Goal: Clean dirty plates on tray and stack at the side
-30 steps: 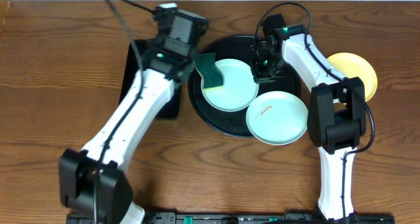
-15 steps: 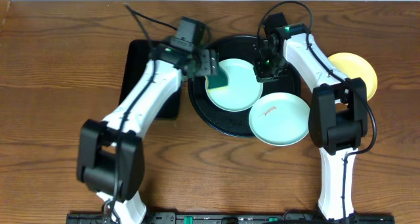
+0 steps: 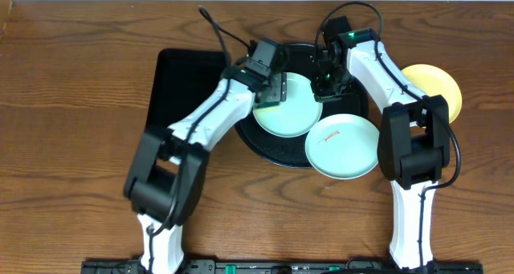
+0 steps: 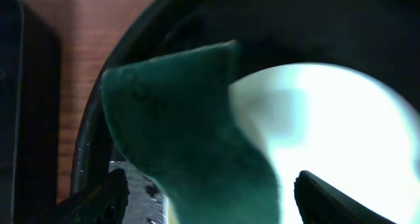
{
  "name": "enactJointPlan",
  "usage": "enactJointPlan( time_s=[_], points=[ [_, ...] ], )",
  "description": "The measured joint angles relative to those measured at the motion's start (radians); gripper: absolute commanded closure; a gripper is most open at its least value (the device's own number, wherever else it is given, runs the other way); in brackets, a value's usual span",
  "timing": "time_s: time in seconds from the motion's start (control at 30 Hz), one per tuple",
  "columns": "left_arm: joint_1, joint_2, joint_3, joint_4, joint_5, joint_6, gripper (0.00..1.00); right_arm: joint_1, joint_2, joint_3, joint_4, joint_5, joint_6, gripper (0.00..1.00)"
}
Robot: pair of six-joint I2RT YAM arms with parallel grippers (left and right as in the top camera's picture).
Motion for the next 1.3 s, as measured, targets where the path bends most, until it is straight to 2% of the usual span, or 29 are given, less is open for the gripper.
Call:
enactJointPlan(
  time_s=[0.43,0.67,0.93,1.0,1.1,1.13,1.2,1.3],
  points=[
    [-0.021,0.053,0.000,0.037,-0.095,-0.014,0.18,0.000,0.000,0.000,-0.001,0.001,0.000,0.99],
    [-0.063,0.053,0.000,0.047,-0.103,-0.095,0.18,-0.001,0.000,0.000,-0.003,0.005,0.000,0.99],
    [-0.039,0.078,0.000,0.055,-0.103,-0.144,0.18,-0.002,0.000,0.000,-0.011,0.006,0.000,0.99],
    [-0.034,0.094,0.000,0.060,-0.102,-0.148,0.25,-0.002,0.000,0.000,-0.011,0.006,0.000,0.99],
    [-0.036,0.103,0.000,0.065,-0.113,-0.161,0.53,-0.002,0.000,0.000,-0.011,0.006,0.000,0.99],
    [-0.038,0.103,0.000,0.063,-0.121,-0.156,0.59,-0.002,0.000,0.000,-0.011,0.006,0.000,0.99],
    [-0.039,0.103,0.000,0.060,-0.138,-0.153,0.64,-0.002,0.000,0.000,-0.011,0.006,0.000,0.99],
    [-0.037,0.102,0.000,0.050,-0.148,-0.139,0.66,-0.002,0.000,0.000,-0.011,0.006,0.000,0.99]
  ],
)
